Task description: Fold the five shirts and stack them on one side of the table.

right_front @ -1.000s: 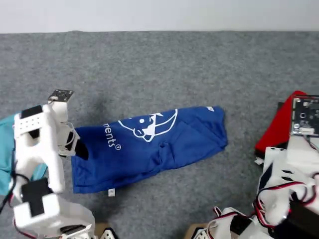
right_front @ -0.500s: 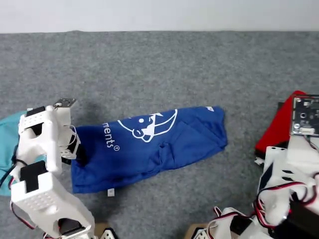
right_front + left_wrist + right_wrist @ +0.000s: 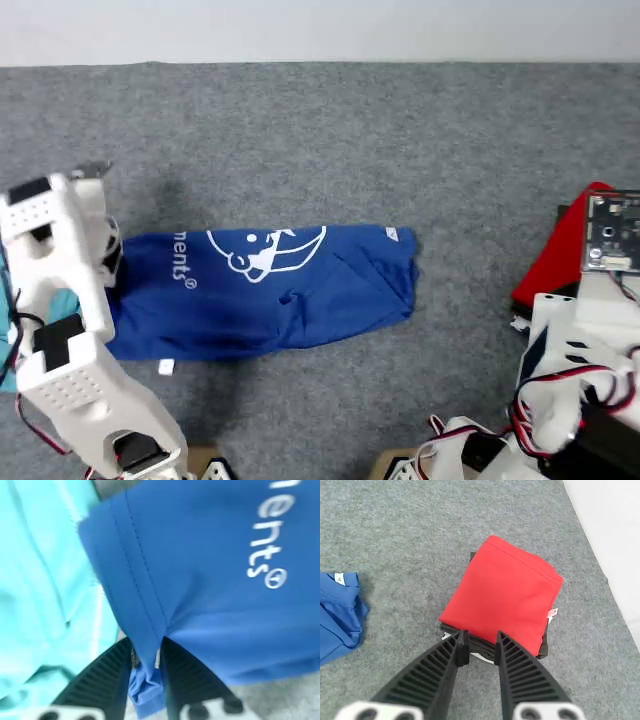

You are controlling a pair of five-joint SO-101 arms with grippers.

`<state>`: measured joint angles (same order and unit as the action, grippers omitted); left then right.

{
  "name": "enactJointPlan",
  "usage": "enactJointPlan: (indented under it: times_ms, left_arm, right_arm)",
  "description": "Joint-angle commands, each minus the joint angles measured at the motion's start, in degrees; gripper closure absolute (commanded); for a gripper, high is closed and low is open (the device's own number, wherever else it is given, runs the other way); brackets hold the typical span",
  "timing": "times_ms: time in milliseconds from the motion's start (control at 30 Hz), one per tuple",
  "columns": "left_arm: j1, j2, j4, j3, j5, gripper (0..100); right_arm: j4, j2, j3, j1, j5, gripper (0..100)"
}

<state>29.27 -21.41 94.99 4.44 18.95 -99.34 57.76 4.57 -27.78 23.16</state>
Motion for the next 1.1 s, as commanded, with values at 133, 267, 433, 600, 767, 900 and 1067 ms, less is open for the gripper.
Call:
enactJointPlan:
  times_ms: [133,267,433,600,767,900,1067]
  left_arm:
    - [-6.3,2.7,5.6,6.5,-0.1,100]
    - [-14.1,6.9,5.6,3.6,-1.8,100]
    - [-24.5,11.4,5.6,2.4,-8.9,100]
    - [-35.1,14.2,5.6,2.8,-12.5,100]
    - [-44.7,14.3,5.6,4.2,-14.4,100]
    - [-50.5,14.2,5.5,9.4,-15.4,100]
    - [-56.3,12.0,5.5,15.1,-16.4,99]
  right_arm:
    - [2.2,-0.3,3.6,-0.5,-0.5,89.8]
    - [3.0,0.0,5.5,-0.5,-0.4,89.8]
    - [3.1,0.0,5.5,-0.5,-0.4,89.8]
    - [3.0,0.0,5.6,-0.5,-0.4,89.8]
    - [2.6,0.0,5.6,-0.5,-0.4,89.8]
    - [2.5,0.0,5.6,-0.7,-0.4,89.8]
    - [2.5,0.0,5.6,-0.8,-0.4,89.8]
